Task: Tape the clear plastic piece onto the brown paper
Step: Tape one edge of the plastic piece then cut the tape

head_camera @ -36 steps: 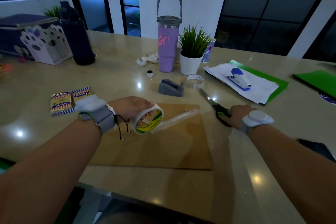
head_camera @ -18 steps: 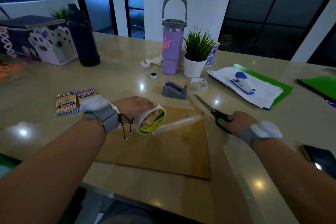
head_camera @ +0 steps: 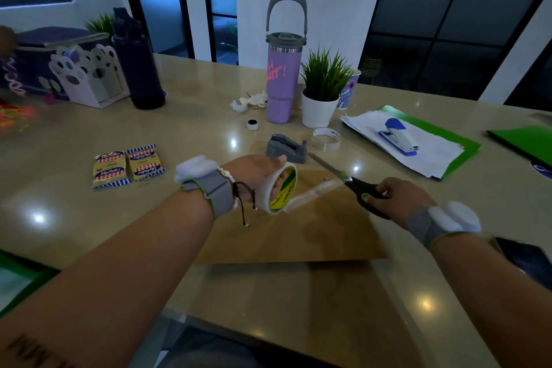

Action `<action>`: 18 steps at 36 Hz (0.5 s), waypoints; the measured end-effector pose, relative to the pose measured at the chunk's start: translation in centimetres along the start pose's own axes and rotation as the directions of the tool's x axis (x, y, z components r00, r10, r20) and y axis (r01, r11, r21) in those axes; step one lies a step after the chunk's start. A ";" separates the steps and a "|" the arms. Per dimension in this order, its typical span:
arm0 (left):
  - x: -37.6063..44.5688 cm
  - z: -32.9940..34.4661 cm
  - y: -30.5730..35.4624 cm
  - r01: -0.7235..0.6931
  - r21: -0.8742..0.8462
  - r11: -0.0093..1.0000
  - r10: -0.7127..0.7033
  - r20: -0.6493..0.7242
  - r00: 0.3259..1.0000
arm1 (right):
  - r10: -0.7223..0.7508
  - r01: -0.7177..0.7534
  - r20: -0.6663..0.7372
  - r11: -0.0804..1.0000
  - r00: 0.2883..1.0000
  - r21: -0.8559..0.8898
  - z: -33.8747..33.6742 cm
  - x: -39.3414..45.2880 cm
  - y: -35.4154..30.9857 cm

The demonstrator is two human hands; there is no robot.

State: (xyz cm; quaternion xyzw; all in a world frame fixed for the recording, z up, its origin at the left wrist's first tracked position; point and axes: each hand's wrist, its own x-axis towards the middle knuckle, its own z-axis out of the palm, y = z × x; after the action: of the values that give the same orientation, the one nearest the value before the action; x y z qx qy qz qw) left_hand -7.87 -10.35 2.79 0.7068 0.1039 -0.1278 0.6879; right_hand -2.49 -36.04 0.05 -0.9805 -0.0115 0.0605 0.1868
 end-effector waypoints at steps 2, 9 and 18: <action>0.3 0.3 0.2 -0.002 0.065 0.998 0.001 0.009 1.000 | 0.002 -0.002 0.023 1.000 1.000 0.018 0.1 -0.3 0.5; 1.8 0.3 0.7 0.035 0.224 0.974 -0.034 -0.013 0.999 | -0.016 0.019 0.084 0.999 0.996 -0.027 0.9 -2.3 2.2; 3.1 -0.8 0.3 0.050 0.216 0.975 -0.045 -0.028 0.999 | -0.152 0.159 0.123 0.986 0.981 -0.051 0.9 -4.5 2.6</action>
State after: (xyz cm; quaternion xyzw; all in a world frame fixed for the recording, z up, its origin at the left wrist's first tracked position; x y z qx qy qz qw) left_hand -4.80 -9.67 2.12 0.7764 0.1139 -0.1466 0.6022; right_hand -7.08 -38.36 -1.22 -0.9765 -0.1012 0.1033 0.1600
